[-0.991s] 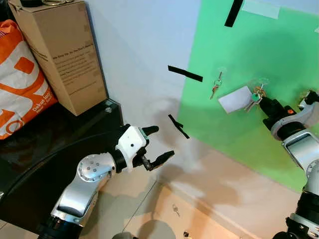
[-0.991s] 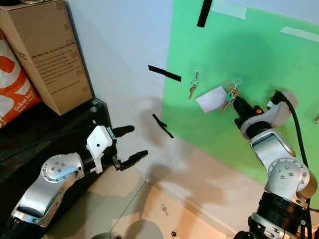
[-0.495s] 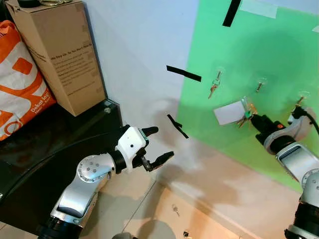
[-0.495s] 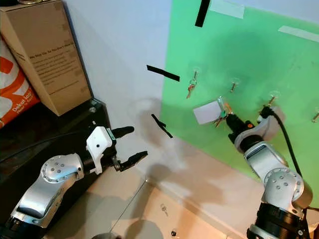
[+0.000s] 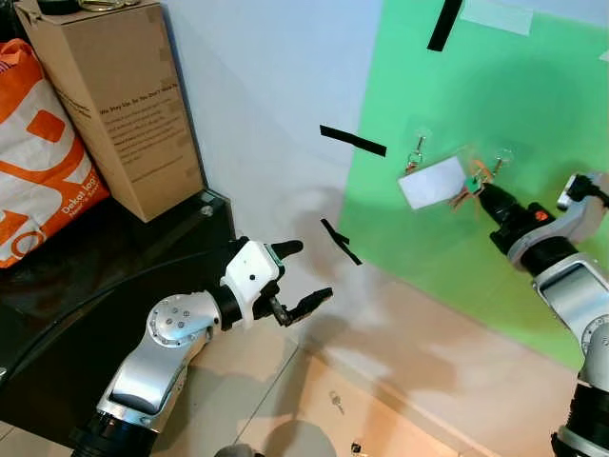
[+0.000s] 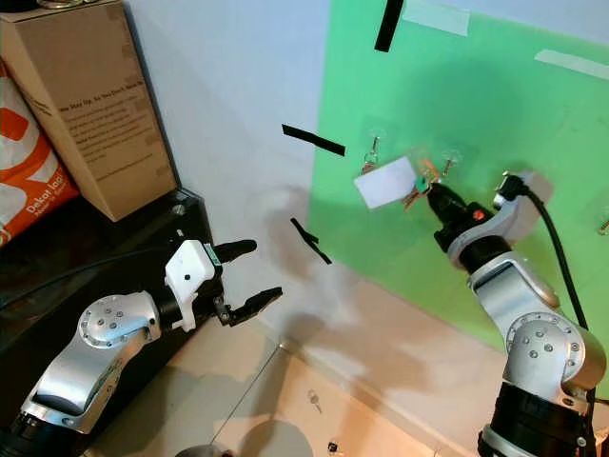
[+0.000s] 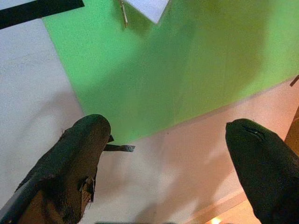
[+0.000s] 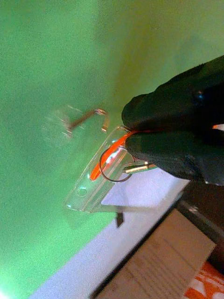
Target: Hang keys on a hook
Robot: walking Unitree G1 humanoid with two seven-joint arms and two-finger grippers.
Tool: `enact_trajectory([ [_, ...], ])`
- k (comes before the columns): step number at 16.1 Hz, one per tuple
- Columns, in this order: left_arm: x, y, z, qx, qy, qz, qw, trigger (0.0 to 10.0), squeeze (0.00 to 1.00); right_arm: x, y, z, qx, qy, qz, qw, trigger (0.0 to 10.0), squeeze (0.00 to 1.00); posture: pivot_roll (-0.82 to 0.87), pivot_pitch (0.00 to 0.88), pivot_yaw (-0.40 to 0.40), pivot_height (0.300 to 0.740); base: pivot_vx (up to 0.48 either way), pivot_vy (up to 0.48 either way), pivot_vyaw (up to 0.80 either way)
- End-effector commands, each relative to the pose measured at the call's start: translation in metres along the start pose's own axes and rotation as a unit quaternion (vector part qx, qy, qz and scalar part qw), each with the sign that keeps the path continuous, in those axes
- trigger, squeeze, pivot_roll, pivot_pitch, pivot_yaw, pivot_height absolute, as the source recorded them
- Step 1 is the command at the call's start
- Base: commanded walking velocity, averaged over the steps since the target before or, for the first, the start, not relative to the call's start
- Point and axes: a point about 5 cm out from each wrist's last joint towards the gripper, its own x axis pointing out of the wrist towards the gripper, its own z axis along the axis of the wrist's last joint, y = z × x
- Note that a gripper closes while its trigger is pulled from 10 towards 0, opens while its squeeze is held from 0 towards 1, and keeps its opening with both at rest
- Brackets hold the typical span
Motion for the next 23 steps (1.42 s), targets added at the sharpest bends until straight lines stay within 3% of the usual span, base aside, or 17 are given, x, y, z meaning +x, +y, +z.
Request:
enact_trajectory([
  [1,0.001,0.002,0.005,0.008,-0.005,-0.003,1.000,10.0,0.29,0.000,0.001,0.011,0.006,-0.028,0.000,1.000,10.0,0.00,0.03,0.000,-0.024,0.740,0.000,0.000,0.00],
  [5,0.001,0.002,0.005,0.007,-0.005,-0.004,1.000,10.0,0.29,0.001,-0.007,0.016,0.027,-0.045,-0.025,0.998,10.0,0.00,0.03,0.000,-0.024,0.740,0.000,0.000,0.00],
  [16,0.001,0.001,0.005,0.006,-0.005,-0.005,1.000,10.0,0.29,0.011,-0.021,0.000,0.025,0.042,-0.073,0.996,10.0,0.00,0.03,0.000,-0.028,0.740,0.000,0.000,0.00],
  [18,0.001,0.001,0.005,0.006,-0.004,-0.005,1.000,10.0,0.29,0.011,-0.022,-0.001,0.007,0.051,-0.077,0.996,10.0,0.00,0.03,0.000,-0.028,0.740,0.000,0.000,0.00],
  [20,0.001,0.002,0.005,0.007,-0.004,-0.005,1.000,10.0,0.29,0.009,-0.025,0.000,-0.040,0.056,-0.085,0.994,10.0,0.00,0.03,0.000,-0.028,0.740,0.000,0.000,0.00],
  [22,0.001,0.002,0.005,0.007,-0.004,-0.005,1.000,10.0,0.29,0.008,-0.027,0.001,-0.043,0.054,-0.089,0.994,10.0,0.00,0.03,0.000,-0.027,0.740,0.000,0.000,0.00],
  [23,0.001,0.002,0.005,0.007,-0.004,-0.004,1.000,10.0,0.29,0.007,-0.028,0.004,-0.072,0.052,-0.092,0.992,10.0,0.00,0.03,0.000,-0.027,0.740,0.000,0.000,0.00],
])
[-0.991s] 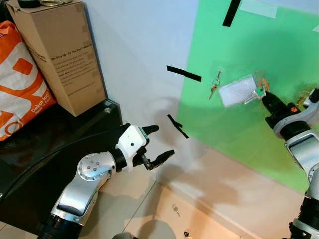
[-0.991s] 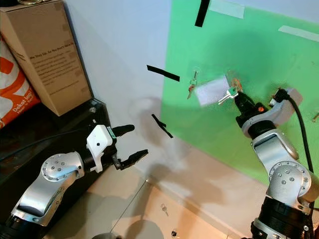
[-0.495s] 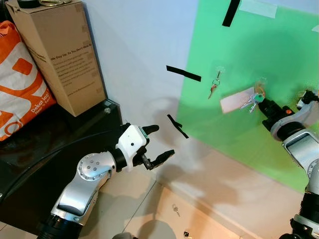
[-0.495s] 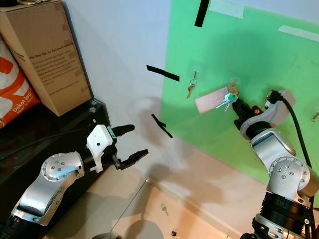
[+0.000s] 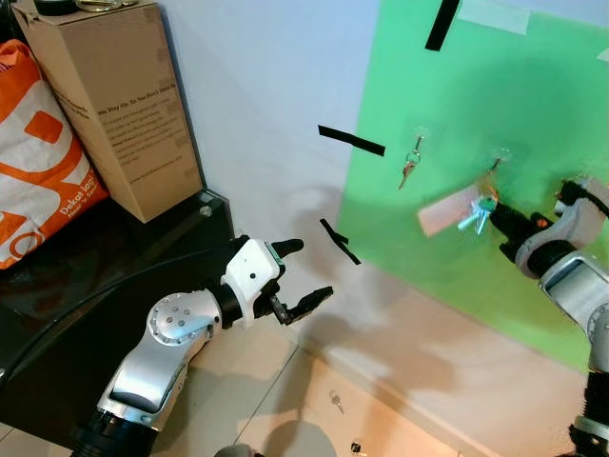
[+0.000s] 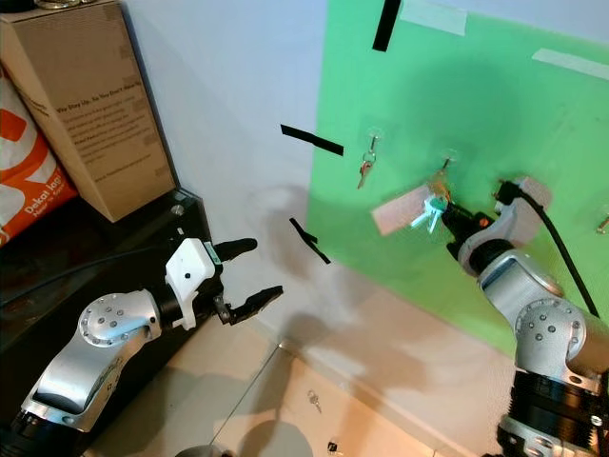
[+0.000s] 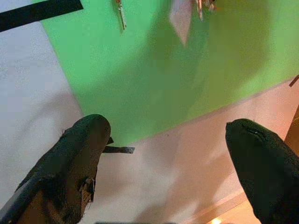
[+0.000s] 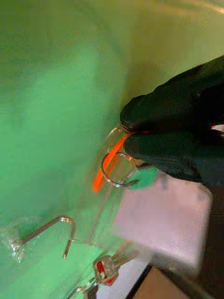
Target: Hang keys on a hook
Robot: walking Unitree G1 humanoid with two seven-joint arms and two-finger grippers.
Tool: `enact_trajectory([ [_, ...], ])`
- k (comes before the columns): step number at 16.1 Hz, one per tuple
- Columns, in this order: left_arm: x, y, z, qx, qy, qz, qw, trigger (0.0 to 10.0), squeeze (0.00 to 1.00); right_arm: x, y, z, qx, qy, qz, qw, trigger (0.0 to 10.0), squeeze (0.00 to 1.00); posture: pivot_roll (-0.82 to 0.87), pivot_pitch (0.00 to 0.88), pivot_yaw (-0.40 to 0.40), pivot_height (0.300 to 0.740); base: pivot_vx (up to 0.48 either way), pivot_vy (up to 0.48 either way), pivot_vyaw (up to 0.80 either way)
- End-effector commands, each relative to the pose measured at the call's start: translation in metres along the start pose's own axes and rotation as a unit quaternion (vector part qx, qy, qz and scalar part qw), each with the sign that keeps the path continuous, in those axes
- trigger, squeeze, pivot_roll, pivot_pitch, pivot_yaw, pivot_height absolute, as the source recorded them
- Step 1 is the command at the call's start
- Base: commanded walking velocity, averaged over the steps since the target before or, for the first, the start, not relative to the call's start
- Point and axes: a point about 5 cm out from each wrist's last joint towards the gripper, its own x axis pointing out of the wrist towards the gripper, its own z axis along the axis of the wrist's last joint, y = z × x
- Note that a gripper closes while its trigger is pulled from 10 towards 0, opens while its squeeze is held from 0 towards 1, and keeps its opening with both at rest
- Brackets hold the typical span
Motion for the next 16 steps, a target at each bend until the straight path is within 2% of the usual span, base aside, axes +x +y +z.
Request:
enact_trajectory([
  [1,0.001,0.001,0.004,0.006,-0.003,-0.004,1.000,10.0,0.29,-0.003,0.003,0.010,-0.022,-0.026,0.006,0.999,10.0,0.00,0.03,0.000,-0.027,0.740,0.000,0.000,0.00],
  [3,0.001,0.001,0.004,0.006,-0.003,-0.004,1.000,10.0,0.29,-0.005,0.003,0.012,-0.086,-0.030,0.005,0.996,10.0,0.00,0.03,0.000,-0.027,0.740,0.000,0.000,0.00],
  [5,0.001,0.000,0.003,0.007,-0.002,-0.005,1.000,10.0,0.29,-0.006,0.005,0.010,-0.108,-0.031,0.012,0.994,10.0,0.00,0.03,0.000,-0.026,0.740,0.000,0.000,0.00],
  [7,0.001,0.000,0.003,0.008,-0.002,-0.004,1.000,10.0,0.29,-0.008,0.009,0.010,-0.173,-0.038,0.018,0.984,10.0,0.00,0.03,0.000,-0.027,0.740,0.000,0.000,0.00],
  [8,0.000,0.000,0.003,0.008,-0.001,-0.005,1.000,10.0,0.29,-0.007,0.009,0.008,-0.186,-0.033,0.018,0.982,10.0,0.00,0.03,0.000,-0.027,0.740,0.000,0.000,0.00],
  [11,0.000,-0.001,0.002,0.010,-0.001,-0.007,1.000,10.0,0.29,-0.009,0.013,0.004,-0.184,-0.031,0.042,0.982,10.0,0.00,0.03,0.000,-0.028,0.740,0.000,0.000,0.00],
  [13,0.000,-0.001,0.002,0.011,0.000,-0.008,1.000,10.0,0.29,-0.010,0.018,0.009,-0.140,-0.054,0.060,0.987,10.0,0.00,0.03,0.000,-0.026,0.740,0.000,0.000,0.00],
  [15,0.000,-0.001,0.002,0.012,-0.001,-0.009,1.000,10.0,0.29,-0.012,0.021,0.011,-0.124,-0.059,0.076,0.988,10.0,0.00,0.03,0.000,-0.025,0.740,0.000,0.000,0.00],
  [16,0.000,0.002,0.005,0.020,-0.009,0.005,1.000,10.0,0.29,-0.016,0.029,0.009,-0.175,-0.053,0.107,0.977,10.0,0.00,0.03,0.000,-0.029,0.740,0.000,0.000,0.00],
])
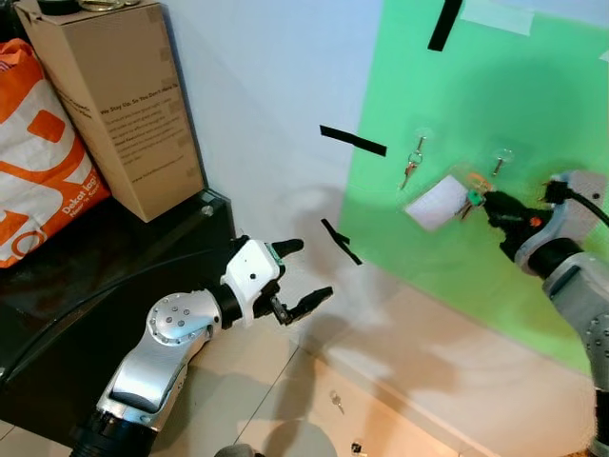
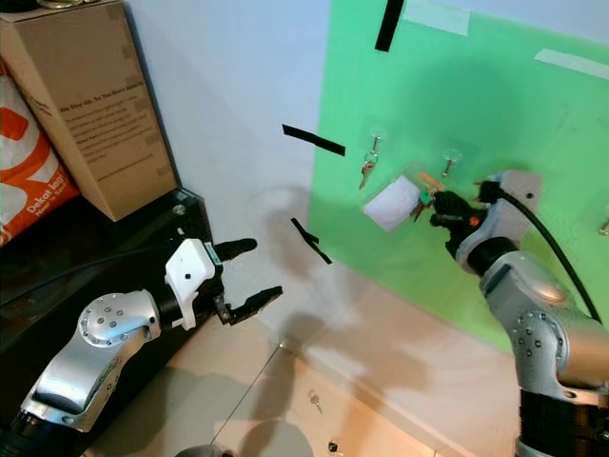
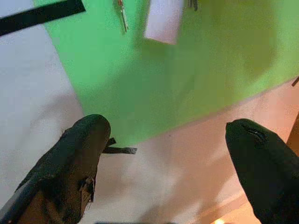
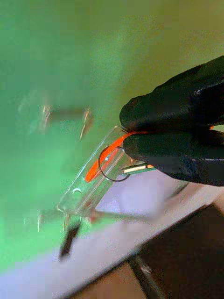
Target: Hang keys on a hook
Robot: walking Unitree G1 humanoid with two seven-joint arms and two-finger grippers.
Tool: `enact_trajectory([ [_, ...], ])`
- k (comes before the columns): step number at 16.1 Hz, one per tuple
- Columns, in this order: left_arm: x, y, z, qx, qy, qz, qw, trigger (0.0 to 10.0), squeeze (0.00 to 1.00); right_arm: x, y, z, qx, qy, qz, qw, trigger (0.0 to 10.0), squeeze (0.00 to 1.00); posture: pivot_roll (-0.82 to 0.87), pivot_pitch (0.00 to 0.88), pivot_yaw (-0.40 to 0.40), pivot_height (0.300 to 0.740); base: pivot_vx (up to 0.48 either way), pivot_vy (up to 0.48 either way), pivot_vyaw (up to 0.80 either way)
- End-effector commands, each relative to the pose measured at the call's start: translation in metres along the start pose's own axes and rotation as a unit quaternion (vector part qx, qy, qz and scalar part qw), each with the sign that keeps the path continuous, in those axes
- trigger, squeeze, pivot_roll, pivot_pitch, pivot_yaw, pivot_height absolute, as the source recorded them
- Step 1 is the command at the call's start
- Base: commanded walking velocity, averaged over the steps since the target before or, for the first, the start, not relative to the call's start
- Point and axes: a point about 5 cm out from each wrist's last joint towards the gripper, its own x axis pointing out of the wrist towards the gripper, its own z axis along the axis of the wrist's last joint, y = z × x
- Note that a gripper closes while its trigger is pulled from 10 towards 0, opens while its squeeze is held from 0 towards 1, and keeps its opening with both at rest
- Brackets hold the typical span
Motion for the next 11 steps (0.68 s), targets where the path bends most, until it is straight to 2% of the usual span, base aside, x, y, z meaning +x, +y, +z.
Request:
enact_trajectory([
  [1,0.001,0.004,0.006,0.015,-0.011,0.009,1.000,10.0,0.29,-0.002,0.008,0.006,-0.028,-0.016,0.025,0.999,10.0,0.00,0.03,0.000,-0.029,0.740,0.000,0.000,0.00],
  [3,0.001,0.013,0.017,0.005,-0.044,0.029,0.999,10.0,0.37,-0.004,0.026,0.030,-0.155,-0.071,0.052,0.984,10.0,0.00,0.03,0.000,-0.030,0.740,0.000,0.000,0.00],
  [4,0.001,0.017,0.021,0.008,-0.054,0.036,0.998,10.0,0.49,-0.005,0.036,0.050,-0.243,-0.123,0.056,0.961,10.0,0.00,0.02,0.000,-0.028,0.740,0.000,0.000,0.00],
  [5,0.001,0.020,0.025,0.009,-0.065,0.046,0.997,10.0,0.59,-0.008,0.049,0.065,-0.312,-0.170,0.084,0.931,10.0,0.00,0.02,0.000,-0.025,0.740,0.000,0.000,0.00],
  [6,0.002,0.023,0.027,0.015,-0.068,0.055,0.996,10.0,0.60,-0.010,0.058,0.070,-0.355,-0.187,0.102,0.910,10.0,0.00,0.02,0.000,-0.025,0.740,0.000,0.000,0.00],
  [7,0.002,0.025,0.028,0.026,-0.069,0.064,0.995,10.0,0.57,-0.011,0.065,0.070,-0.392,-0.193,0.119,0.892,10.0,0.00,0.02,0.000,-0.026,0.740,0.000,0.000,0.00],
  [11,0.002,0.026,0.028,0.030,-0.071,0.070,0.995,10.0,0.54,-0.013,0.074,0.064,-0.411,-0.208,0.139,0.877,10.0,0.00,0.02,0.000,-0.029,0.740,0.000,0.000,0.00],
])
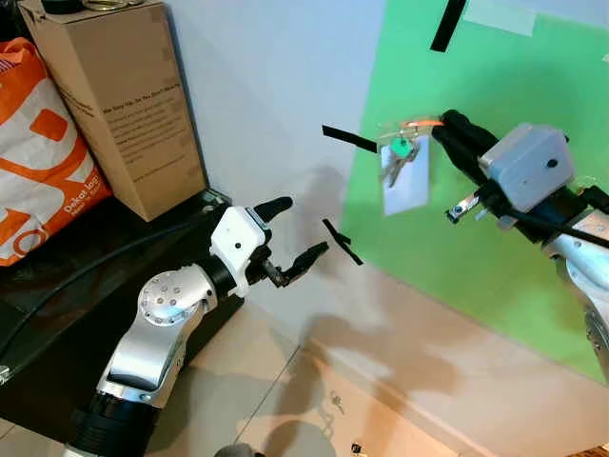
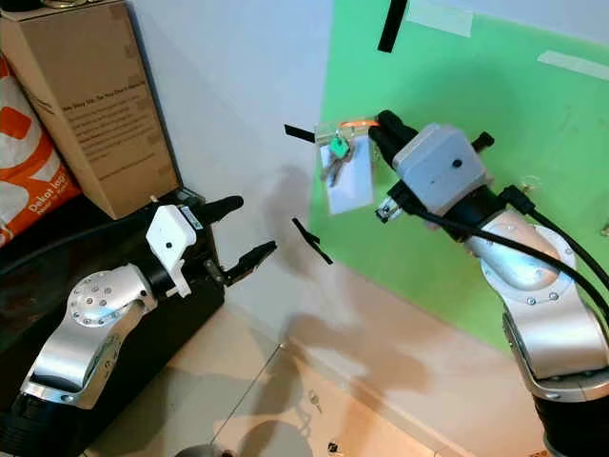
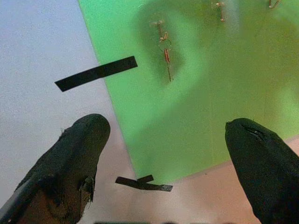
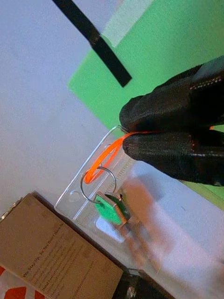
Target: Hang keys on a hook
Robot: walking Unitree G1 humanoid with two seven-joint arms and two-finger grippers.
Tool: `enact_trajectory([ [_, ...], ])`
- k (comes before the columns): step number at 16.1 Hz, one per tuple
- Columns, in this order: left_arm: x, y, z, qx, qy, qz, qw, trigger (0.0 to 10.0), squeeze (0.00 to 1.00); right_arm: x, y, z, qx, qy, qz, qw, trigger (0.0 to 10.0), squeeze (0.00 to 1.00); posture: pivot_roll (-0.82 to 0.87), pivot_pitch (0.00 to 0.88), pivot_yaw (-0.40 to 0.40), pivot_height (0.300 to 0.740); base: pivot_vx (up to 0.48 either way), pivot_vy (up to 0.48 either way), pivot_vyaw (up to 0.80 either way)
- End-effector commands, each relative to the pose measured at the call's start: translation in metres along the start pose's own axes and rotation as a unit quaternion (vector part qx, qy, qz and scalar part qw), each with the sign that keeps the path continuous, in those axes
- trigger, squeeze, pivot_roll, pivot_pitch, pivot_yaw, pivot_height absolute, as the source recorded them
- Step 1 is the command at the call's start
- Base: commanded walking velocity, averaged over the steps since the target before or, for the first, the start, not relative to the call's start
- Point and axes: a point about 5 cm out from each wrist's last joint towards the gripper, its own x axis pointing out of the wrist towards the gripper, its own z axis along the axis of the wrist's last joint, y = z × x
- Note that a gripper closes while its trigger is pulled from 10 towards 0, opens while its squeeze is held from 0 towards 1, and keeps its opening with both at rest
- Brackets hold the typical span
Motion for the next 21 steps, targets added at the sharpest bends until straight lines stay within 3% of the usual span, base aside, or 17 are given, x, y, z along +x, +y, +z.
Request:
enact_trajectory([
  [1,0.002,0.003,0.003,0.008,-0.002,0.003,1.000,10.0,0.53,0.000,0.001,0.002,-0.010,-0.010,0.007,1.000,10.0,0.00,0.02,0.000,-0.029,0.740,0.000,0.000,0.00],
  [4,0.005,0.004,0.004,0.019,-0.006,0.004,1.000,10.0,0.45,0.000,0.006,0.002,-0.013,-0.015,0.020,1.000,10.0,0.00,0.02,0.000,-0.030,0.740,0.000,0.000,0.00],
  [6,0.012,0.005,0.008,0.024,-0.014,-0.008,1.000,10.0,0.36,0.001,0.022,-0.009,0.015,0.039,0.081,0.996,10.0,0.00,0.02,0.000,-0.032,0.740,0.000,0.000,0.00],
  [7,0.021,0.006,0.013,0.039,-0.019,-0.027,0.999,10.0,0.36,-0.011,0.050,-0.032,-0.039,0.148,0.217,0.964,10.0,0.00,0.02,0.000,-0.027,0.740,0.000,0.000,0.00],
  [8,0.023,0.007,0.014,0.043,-0.020,-0.030,0.998,10.0,0.35,-0.018,0.056,-0.036,-0.046,0.172,0.256,0.950,10.0,0.00,0.02,0.000,-0.027,0.740,0.000,0.000,0.00],
  [10,0.022,0.007,0.013,0.043,-0.018,-0.031,0.998,10.0,0.35,-0.034,0.062,-0.048,0.000,0.236,0.295,0.926,10.0,0.00,0.01,0.000,-0.023,0.740,0.000,0.000,0.00],
  [11,0.019,0.005,0.008,0.042,-0.006,-0.039,0.998,10.0,0.35,-0.051,0.064,-0.063,-0.003,0.290,0.312,0.905,10.0,0.00,0.01,0.000,-0.026,0.740,0.000,0.000,0.00],
  [13,0.014,0.002,0.000,0.039,0.012,-0.052,0.998,10.0,0.35,-0.053,0.063,-0.071,0.053,0.313,0.269,0.909,10.0,0.00,0.01,0.000,-0.028,0.740,0.000,0.000,0.00],
  [15,0.008,-0.004,-0.012,0.039,0.051,-0.081,0.995,10.0,0.35,-0.055,0.058,-0.083,0.071,0.357,0.221,0.905,10.0,0.00,0.00,0.000,-0.025,0.740,0.000,0.000,0.00],
  [18,0.002,-0.010,-0.022,0.049,0.081,-0.103,0.990,10.0,0.35,-0.056,0.051,-0.089,0.180,0.383,0.114,0.899,10.0,0.00,0.00,0.000,-0.025,0.740,0.000,0.000,0.00],
  [21,0.001,-0.015,-0.023,0.034,0.076,-0.104,0.991,10.0,0.36,-0.064,0.051,-0.087,0.332,0.393,0.010,0.858,10.0,0.00,0.00,0.000,-0.026,0.740,0.000,0.000,0.00],
])
